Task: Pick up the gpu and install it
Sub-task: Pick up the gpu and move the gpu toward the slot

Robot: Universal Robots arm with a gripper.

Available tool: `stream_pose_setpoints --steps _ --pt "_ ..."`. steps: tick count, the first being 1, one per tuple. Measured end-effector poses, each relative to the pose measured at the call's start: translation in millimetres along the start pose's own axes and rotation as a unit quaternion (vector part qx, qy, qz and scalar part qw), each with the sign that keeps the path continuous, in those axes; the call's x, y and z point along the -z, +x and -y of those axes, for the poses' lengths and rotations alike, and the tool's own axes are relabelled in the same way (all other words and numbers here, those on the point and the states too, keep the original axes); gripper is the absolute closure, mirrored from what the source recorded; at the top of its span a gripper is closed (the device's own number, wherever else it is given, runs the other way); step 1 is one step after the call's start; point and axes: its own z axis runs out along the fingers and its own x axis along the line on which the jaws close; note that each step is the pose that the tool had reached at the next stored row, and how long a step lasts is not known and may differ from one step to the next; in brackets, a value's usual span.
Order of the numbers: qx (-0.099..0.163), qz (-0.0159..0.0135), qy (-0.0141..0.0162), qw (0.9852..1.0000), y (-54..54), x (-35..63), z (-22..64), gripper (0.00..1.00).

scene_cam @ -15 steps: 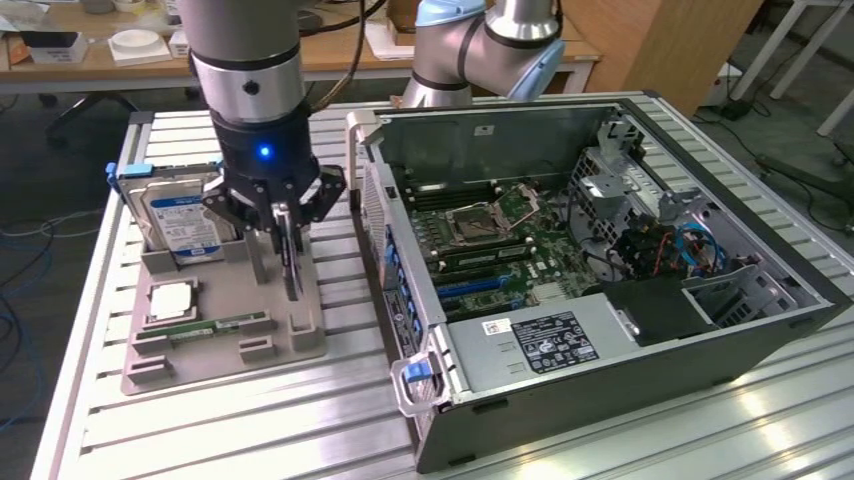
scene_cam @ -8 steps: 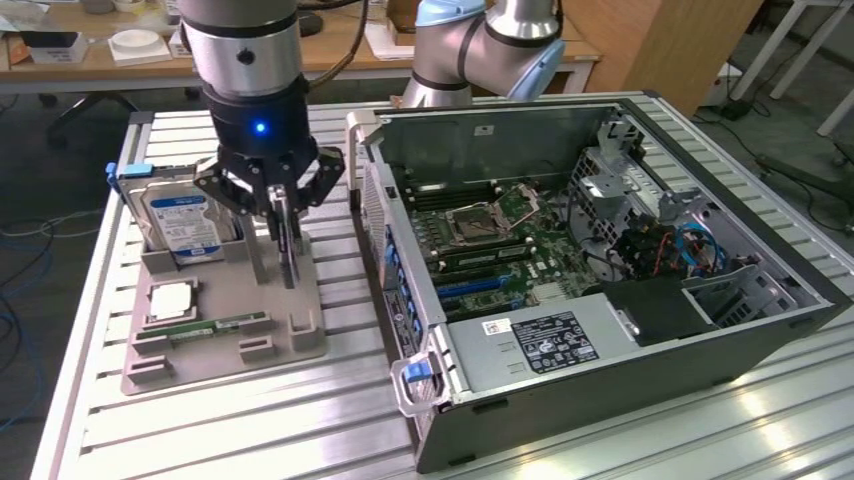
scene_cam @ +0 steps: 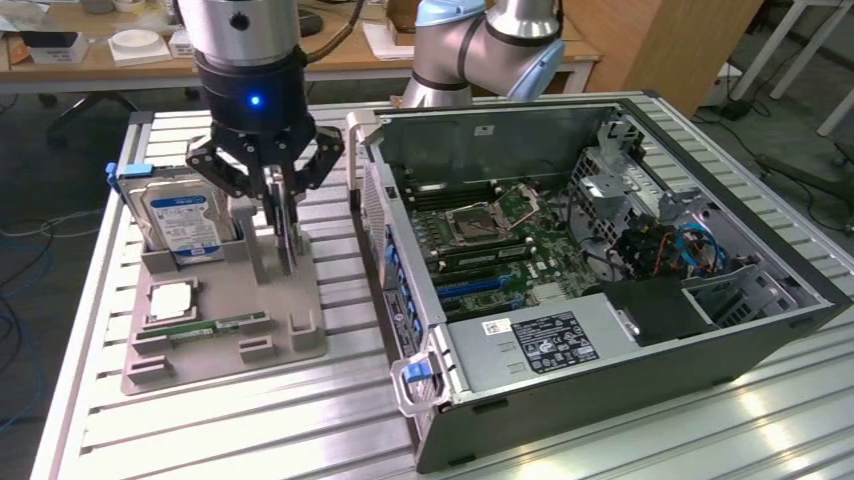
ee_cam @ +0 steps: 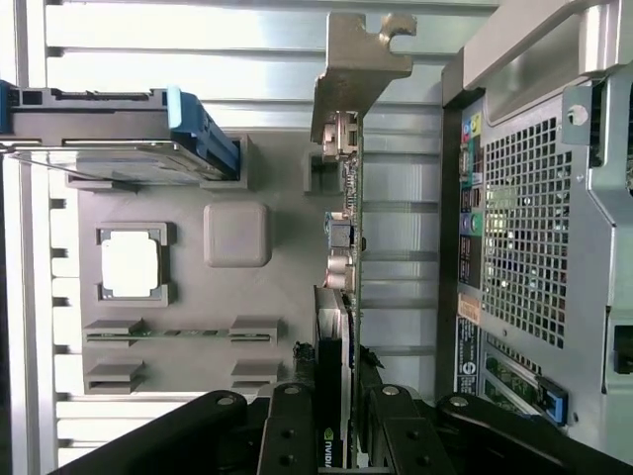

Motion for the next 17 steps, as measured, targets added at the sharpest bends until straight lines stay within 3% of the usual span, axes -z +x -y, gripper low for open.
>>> stream_pose_setpoints --steps 9,17 --pt "0.000 -0.0014 0.0000 1.0000 -0.2 17.0 -0.4 0.74" --pt "0.000 -0.0058 -0.0015 1.0000 -0.5 42.0 -1.0 0.74"
